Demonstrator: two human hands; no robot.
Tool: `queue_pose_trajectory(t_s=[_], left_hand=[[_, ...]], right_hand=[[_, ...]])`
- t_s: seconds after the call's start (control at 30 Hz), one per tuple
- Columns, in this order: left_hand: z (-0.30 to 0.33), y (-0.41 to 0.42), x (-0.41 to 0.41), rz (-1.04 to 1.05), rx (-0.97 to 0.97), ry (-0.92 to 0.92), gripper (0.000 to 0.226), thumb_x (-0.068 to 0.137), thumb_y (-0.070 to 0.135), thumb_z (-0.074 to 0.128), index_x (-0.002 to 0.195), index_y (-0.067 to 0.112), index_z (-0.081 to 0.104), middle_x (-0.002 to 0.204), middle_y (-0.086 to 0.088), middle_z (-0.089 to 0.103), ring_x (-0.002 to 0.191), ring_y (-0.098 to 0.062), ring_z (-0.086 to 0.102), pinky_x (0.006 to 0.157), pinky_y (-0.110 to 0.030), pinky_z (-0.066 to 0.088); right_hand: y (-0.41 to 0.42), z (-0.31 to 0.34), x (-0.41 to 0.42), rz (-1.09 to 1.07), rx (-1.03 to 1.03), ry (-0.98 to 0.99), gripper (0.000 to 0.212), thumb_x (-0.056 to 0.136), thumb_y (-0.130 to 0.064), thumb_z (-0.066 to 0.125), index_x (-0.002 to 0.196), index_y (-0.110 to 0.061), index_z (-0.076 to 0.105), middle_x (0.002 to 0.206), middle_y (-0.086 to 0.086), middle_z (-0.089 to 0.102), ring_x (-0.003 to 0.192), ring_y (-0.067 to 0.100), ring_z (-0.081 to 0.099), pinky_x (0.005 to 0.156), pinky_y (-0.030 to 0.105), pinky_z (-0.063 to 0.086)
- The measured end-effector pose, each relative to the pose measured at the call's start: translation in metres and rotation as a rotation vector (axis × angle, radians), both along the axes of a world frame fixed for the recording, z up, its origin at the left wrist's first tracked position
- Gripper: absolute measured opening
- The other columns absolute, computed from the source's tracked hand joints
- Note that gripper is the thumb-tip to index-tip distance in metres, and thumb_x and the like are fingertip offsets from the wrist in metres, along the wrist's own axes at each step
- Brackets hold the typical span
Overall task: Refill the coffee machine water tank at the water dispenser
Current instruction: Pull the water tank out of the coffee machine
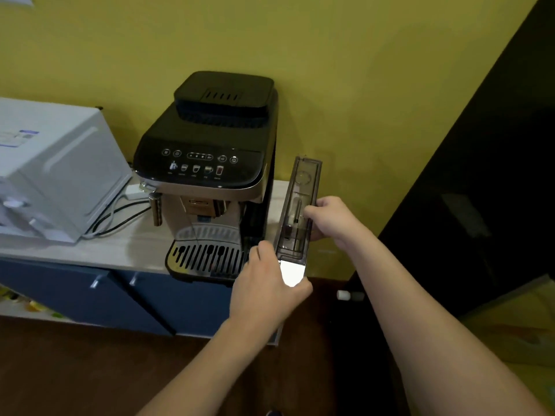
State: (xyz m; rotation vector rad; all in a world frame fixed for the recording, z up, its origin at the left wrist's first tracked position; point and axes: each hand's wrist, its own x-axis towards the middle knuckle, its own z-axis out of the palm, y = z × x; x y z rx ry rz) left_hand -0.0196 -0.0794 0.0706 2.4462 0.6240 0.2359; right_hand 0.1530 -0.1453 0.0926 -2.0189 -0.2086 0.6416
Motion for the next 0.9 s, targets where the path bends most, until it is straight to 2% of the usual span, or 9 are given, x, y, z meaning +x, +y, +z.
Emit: queue_pose_trajectory(t_s=[0.07,0.17,0.27,0.33,0.47,0.57,0.73,0.9], left_hand=[[-0.001,0.006,0.016,0.005,0.01,0.003,0.057,0.075,0.057,0.066,0.107,0.018,0.038,0.101,0.002,0.045,0.082,-0.017,0.052,0.061,-0.028,0.039],[-0.006,0.015,0.037,0.027,0.024,0.024,0.056,0.078,0.055,0.066,0.108,0.017,0.039,0.102,0.0,0.045,0.082,-0.018,0.052,0.058,-0.027,0.036],[-0.014,0.024,0.054,0.044,0.001,0.071,0.055,0.079,0.051,0.066,0.11,0.015,0.039,0.106,-0.001,0.045,0.087,-0.02,0.053,0.062,-0.028,0.037],[-0.022,0.029,0.063,0.045,-0.019,0.106,0.055,0.081,0.049,0.067,0.113,0.013,0.039,0.111,-0.004,0.046,0.089,-0.021,0.054,0.065,-0.029,0.04],[-0.035,0.038,0.077,0.065,-0.058,0.135,0.055,0.083,0.048,0.067,0.116,0.014,0.04,0.113,-0.005,0.047,0.09,-0.018,0.052,0.067,-0.028,0.045],[-0.037,0.042,0.085,0.06,-0.054,0.139,0.054,0.082,0.048,0.068,0.114,0.015,0.039,0.112,-0.004,0.047,0.093,-0.02,0.054,0.069,-0.029,0.049],[-0.04,0.041,0.093,0.068,-0.024,0.155,0.053,0.082,0.048,0.066,0.112,0.014,0.039,0.115,-0.007,0.048,0.094,-0.025,0.058,0.071,-0.034,0.052],[-0.042,0.042,0.1,0.047,-0.005,0.179,0.057,0.084,0.051,0.065,0.117,0.013,0.038,0.119,-0.008,0.048,0.096,-0.025,0.059,0.074,-0.035,0.055]], right_hand=[[0.007,-0.003,0.015,-0.002,0.013,0.018,0.036,0.082,-0.017,0.059,0.108,0.009,0.059,0.086,0.018,0.06,0.078,0.038,0.069,0.068,0.059,0.06],[0.018,-0.009,0.036,0.001,0.022,0.038,0.026,0.091,-0.011,0.056,0.11,0.007,0.06,0.094,0.024,0.064,0.089,0.043,0.07,0.068,0.048,0.063],[0.03,-0.02,0.052,0.021,0.026,0.065,0.012,0.094,-0.008,0.053,0.096,-0.001,0.062,0.096,0.024,0.063,0.082,0.036,0.066,0.064,0.042,0.063],[0.036,-0.031,0.062,0.042,0.015,0.09,0.007,0.096,-0.007,0.053,0.093,-0.005,0.06,0.096,0.021,0.061,0.081,0.031,0.061,0.062,0.039,0.061],[0.048,-0.048,0.073,0.064,-0.005,0.125,0.009,0.095,-0.005,0.053,0.09,-0.008,0.061,0.103,0.023,0.066,0.085,0.034,0.064,0.075,0.049,0.061],[0.054,-0.05,0.08,0.055,-0.007,0.111,0.011,0.094,-0.003,0.052,0.09,-0.009,0.06,0.108,0.023,0.067,0.096,0.04,0.067,0.075,0.05,0.061],[0.054,-0.054,0.088,0.016,0.015,0.138,0.017,0.095,-0.007,0.057,0.08,-0.014,0.056,0.101,0.016,0.062,0.089,0.03,0.06,0.081,0.053,0.059],[0.05,-0.05,0.094,-0.005,0.034,0.176,0.006,0.095,-0.012,0.06,0.096,-0.011,0.055,0.1,0.015,0.059,0.085,0.026,0.057,0.086,0.053,0.057]])
